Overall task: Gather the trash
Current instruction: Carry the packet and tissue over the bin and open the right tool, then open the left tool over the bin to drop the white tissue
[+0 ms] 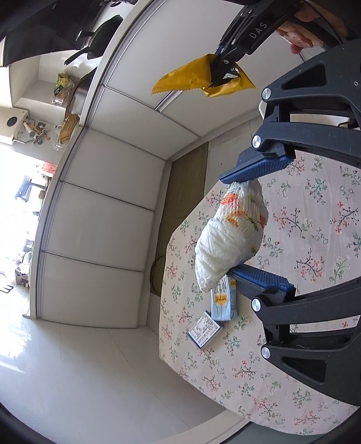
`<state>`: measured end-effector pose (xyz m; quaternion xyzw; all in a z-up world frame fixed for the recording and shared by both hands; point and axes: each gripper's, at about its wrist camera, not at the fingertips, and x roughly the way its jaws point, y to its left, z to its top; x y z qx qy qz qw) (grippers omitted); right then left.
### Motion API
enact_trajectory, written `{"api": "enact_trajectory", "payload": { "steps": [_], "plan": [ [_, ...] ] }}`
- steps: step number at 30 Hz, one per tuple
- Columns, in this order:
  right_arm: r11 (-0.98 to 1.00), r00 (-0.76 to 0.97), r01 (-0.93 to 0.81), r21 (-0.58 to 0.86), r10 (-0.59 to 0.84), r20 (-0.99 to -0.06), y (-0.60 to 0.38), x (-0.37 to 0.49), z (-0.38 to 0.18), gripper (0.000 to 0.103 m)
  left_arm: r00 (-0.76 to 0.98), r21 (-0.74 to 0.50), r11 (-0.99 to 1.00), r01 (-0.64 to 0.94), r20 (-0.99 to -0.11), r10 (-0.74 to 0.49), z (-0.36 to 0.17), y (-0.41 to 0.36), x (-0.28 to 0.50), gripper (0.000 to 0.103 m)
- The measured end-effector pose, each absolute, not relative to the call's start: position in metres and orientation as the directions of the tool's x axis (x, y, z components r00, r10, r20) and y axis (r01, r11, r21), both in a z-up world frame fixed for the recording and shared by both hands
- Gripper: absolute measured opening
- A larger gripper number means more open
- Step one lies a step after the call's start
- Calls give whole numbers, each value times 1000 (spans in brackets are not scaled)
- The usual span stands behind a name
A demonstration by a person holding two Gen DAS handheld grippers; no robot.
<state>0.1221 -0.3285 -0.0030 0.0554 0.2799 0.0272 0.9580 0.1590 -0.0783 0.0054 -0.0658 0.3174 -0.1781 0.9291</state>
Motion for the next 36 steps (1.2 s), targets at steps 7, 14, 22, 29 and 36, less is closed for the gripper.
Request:
{"api": "enact_trajectory", "payload": {
  "steps": [7, 14, 22, 29, 36],
  "plan": [
    [988, 833, 99, 120, -17, -553, -373, 105, -9, 18, 702, -232, 903, 361, -570, -426, 4, -116, 157, 55],
    [964, 779, 232, 130, -104, -618, -423, 86, -27, 28, 663, -233, 871, 432, -574, -482, 5, -157, 158, 55],
    [940, 755, 305, 150, -143, -639, -457, 60, -35, 55, 612, -235, 818, 525, -564, -555, 8, -219, 152, 55],
    [925, 776, 336, 177, -166, -608, -475, 42, -28, 61, 569, -245, 774, 584, -557, -605, 8, -262, 147, 56],
    [896, 767, 419, 147, -262, -586, -491, 29, -24, 66, 523, -261, 743, 616, -570, -634, 1, -290, 147, 56]
  ]
}}
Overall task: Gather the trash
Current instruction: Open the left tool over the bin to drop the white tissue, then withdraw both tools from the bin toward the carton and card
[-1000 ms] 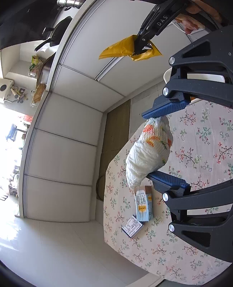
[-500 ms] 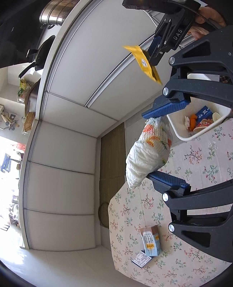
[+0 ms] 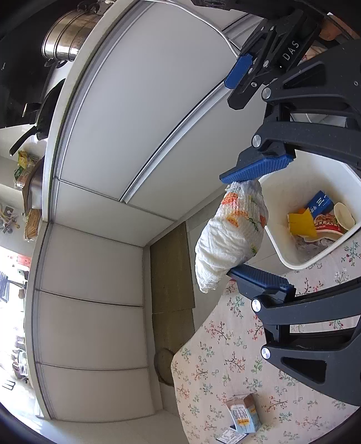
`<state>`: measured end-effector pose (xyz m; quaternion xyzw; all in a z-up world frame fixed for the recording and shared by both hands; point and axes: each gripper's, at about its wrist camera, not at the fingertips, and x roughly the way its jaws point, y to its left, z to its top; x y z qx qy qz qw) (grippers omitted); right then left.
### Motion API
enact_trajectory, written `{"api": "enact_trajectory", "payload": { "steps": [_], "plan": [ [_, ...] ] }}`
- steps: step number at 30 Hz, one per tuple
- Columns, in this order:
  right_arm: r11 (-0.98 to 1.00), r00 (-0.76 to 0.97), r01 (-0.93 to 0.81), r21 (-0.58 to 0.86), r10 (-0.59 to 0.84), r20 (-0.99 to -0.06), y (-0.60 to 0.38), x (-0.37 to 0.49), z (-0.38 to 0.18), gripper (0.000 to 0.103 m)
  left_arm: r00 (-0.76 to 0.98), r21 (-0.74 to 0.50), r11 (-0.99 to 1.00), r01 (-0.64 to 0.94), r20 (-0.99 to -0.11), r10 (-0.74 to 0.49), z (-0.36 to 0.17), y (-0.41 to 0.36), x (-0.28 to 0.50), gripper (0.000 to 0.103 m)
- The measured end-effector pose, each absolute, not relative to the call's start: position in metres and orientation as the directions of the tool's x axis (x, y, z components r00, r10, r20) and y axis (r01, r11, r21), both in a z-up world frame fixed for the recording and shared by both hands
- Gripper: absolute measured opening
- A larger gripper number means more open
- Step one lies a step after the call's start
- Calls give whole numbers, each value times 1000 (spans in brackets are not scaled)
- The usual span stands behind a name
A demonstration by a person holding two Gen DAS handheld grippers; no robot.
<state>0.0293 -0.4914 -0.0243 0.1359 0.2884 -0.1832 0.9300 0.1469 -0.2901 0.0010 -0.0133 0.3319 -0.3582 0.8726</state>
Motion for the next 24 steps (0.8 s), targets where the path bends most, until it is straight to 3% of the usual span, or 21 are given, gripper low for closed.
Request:
{"api": "enact_trajectory", "payload": {
  "steps": [8, 17, 24],
  "plan": [
    [798, 672, 603, 10, -502, -545, -513, 12, -21, 89, 465, -272, 699, 661, -583, -666, -4, -326, 143, 57],
    [748, 620, 664, 0, -551, -558, -536, 5, -23, 89, 406, -279, 677, 680, -626, -666, -16, -354, 138, 64],
    [740, 599, 672, -31, -568, -565, -537, 6, -25, 91, 443, -248, 713, 656, -638, -630, -16, -354, 141, 81]
  ]
}}
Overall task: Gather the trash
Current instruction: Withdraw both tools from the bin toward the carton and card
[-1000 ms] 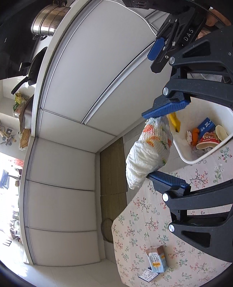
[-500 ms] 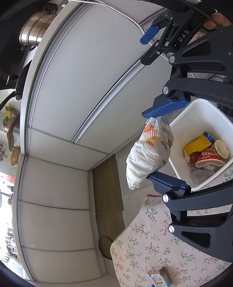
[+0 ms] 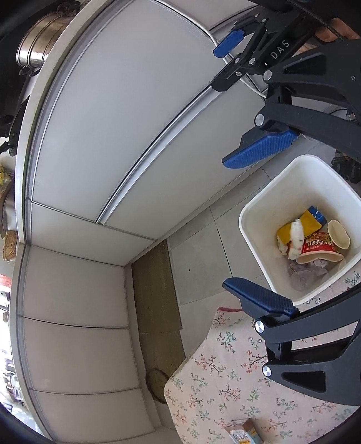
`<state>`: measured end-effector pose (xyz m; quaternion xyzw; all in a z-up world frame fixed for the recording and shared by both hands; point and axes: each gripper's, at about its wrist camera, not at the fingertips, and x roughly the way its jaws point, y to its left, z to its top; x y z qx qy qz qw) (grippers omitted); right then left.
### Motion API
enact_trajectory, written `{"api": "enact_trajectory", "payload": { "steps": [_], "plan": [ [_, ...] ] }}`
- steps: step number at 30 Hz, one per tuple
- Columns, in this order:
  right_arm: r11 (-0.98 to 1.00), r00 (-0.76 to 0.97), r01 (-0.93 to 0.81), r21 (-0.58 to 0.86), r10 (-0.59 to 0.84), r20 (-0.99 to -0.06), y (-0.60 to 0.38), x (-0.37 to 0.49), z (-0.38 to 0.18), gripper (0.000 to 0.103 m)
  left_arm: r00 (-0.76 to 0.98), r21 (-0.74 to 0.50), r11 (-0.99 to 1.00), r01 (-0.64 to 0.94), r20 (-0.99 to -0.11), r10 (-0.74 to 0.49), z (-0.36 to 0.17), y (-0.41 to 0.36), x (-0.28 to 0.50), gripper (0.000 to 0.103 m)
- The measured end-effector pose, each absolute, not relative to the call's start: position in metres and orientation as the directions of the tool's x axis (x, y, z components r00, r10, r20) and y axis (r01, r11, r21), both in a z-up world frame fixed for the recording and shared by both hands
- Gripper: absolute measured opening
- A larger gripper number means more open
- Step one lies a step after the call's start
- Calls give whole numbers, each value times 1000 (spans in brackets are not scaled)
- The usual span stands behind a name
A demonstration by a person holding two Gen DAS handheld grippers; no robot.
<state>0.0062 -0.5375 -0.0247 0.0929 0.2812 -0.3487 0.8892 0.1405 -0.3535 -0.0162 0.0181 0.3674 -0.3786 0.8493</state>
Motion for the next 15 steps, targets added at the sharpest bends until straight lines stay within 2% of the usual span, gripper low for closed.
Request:
{"api": "enact_trajectory", "payload": {
  "steps": [8, 15],
  "plan": [
    [758, 603, 649, -57, -559, -570, -526, 18, -25, 93, 546, -140, 769, 624, -626, -557, -12, -346, 140, 96],
    [773, 602, 629, -83, -552, -577, -513, 30, -27, 96, 590, -106, 812, 574, -634, -500, -16, -332, 150, 96]
  ]
}}
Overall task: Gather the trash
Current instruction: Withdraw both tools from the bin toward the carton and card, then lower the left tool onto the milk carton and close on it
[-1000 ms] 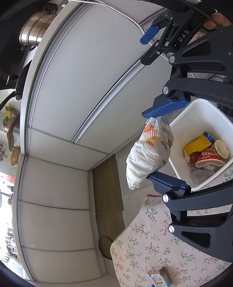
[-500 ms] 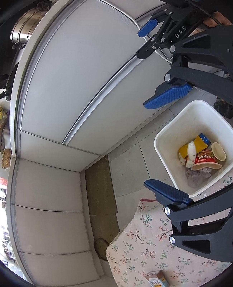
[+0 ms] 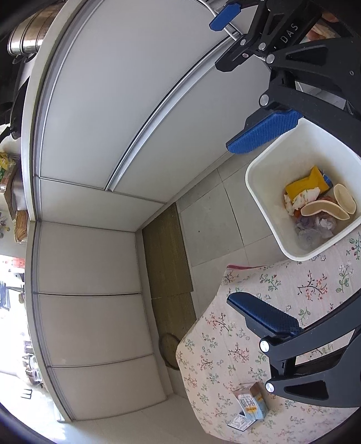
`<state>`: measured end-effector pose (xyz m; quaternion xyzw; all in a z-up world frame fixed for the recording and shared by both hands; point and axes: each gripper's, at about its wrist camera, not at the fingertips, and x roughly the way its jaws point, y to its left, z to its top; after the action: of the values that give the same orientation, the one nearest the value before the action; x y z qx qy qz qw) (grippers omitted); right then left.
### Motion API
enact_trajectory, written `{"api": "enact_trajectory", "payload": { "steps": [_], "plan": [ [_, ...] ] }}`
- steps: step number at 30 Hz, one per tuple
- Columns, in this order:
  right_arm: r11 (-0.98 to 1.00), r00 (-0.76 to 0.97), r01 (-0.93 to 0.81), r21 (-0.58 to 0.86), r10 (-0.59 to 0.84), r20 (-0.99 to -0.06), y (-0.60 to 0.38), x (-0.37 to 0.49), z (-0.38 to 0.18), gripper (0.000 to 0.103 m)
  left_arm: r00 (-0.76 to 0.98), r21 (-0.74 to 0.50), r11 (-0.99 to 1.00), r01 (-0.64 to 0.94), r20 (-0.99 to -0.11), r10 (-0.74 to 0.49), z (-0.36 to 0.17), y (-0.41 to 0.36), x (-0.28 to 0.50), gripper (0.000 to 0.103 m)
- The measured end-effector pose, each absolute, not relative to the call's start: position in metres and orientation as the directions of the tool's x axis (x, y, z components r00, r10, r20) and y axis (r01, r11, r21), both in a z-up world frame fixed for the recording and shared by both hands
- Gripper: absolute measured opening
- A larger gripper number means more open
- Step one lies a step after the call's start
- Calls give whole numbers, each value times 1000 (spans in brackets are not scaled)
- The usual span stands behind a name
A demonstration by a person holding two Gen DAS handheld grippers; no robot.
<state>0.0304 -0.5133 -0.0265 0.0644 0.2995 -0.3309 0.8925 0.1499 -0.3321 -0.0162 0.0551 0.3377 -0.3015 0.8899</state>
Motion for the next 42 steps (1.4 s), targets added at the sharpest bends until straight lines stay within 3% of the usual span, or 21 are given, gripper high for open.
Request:
{"api": "enact_trajectory", "payload": {
  "steps": [34, 42],
  "plan": [
    [914, 681, 368, -169, -389, -620, -368, 149, -37, 96, 655, -43, 947, 319, -712, -253, -41, -178, 232, 96],
    [940, 692, 279, -195, -338, -638, -328, 166, -44, 96, 611, 161, 922, 353, -786, -96, -91, -137, 283, 96]
  ]
}}
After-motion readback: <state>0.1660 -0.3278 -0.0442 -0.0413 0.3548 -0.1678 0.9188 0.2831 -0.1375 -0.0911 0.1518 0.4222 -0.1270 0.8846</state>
